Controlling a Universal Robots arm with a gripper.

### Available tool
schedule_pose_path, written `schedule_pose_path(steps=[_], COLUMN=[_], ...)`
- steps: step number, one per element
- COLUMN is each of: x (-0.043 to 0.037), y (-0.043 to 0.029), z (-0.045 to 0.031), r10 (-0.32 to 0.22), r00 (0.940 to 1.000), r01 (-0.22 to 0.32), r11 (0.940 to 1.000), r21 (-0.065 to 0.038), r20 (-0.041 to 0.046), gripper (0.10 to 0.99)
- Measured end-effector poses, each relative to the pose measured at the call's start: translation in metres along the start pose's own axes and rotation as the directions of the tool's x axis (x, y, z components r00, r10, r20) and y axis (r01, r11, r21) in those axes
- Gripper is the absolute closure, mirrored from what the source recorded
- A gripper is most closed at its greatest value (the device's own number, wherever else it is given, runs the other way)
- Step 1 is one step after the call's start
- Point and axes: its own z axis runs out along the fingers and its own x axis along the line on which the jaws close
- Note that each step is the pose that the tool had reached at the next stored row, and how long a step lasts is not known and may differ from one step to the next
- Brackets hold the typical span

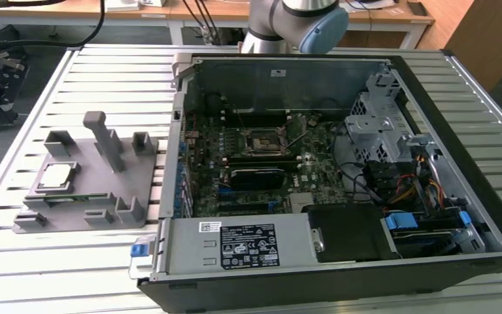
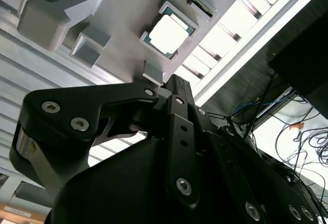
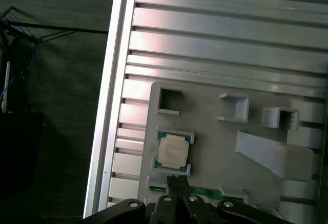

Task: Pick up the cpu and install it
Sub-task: 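Pick up the cpu and move it towards the insertion slot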

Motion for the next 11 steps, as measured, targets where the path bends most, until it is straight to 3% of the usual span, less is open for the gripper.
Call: schedule_pose_path(steps=[7,11], x=[0.0005,0.0006], y=[-0.0052,-0.0071], z=[0.0078,0.0114], r10=[-0.004,-0.004], r00=[1.0000,1.0000], r01=[0.004,0.004], r11=[0.9999,0.9998], r21=[-0.015,-0.018], r20=[0.0018,0.0023], gripper=[0.980,0.980])
